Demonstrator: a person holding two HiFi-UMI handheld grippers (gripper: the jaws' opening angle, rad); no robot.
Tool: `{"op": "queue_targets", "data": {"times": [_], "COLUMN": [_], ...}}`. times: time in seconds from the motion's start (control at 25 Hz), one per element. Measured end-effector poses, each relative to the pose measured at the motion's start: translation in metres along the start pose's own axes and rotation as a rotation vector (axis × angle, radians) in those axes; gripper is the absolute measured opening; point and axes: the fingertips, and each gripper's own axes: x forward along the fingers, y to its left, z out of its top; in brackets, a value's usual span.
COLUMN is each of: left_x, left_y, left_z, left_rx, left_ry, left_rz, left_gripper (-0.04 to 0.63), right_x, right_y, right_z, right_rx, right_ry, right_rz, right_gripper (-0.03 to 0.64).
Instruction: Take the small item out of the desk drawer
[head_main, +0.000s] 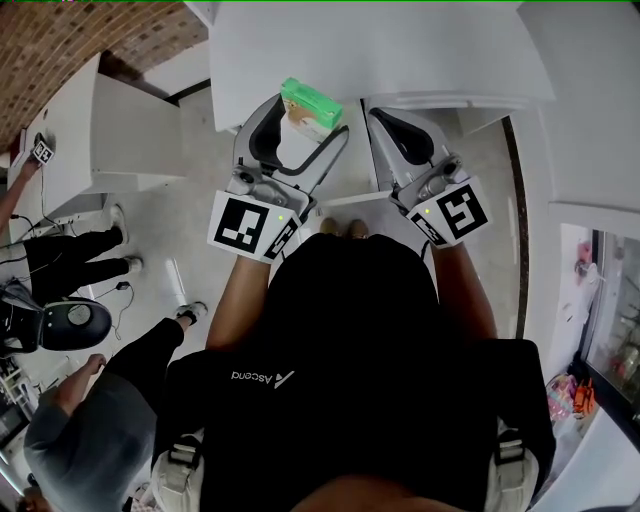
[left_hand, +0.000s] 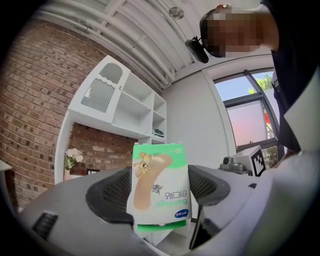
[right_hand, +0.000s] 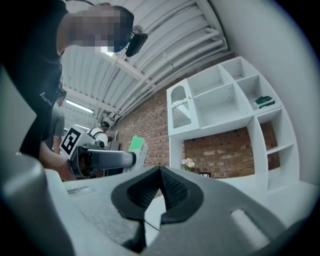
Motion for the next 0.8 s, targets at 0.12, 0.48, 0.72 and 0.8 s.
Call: {"op": "queue_targets", "data": {"times": [0.12,0.48,0.72,0.8], "left_x": [-0.0012,-0.0027,-0.0024,-0.0025], "left_y": [-0.0008,-0.0006,-0.0005,0.0], "left_z": [0.0018,0.0008,0.0001,-0.0007], "left_rx": [-0.003,-0.004,-0.005,-0.005], "left_ry": [-0.005,-0.002,0.004,0.005], "left_rz": [-0.001,-0.013,-0.021,-0.022], "left_gripper": [0.344,0.344,0.344,0.344], "right_x": [-0.0015,-0.0006,0.0012,0.0014], "right_y": [0.0019,0.0043,0.0041,0.004], "right_z": [0.0007,0.0001,0.0014,0.0009], "right_rx": [-0.003,-0.007,-0.008,-0.01], "right_ry": [0.003,0.012,0.013,0.015], "right_rz": [0.0,0.002,0.001,0.001], "right_gripper": [0.002,0.002,0.002,0.002]}}
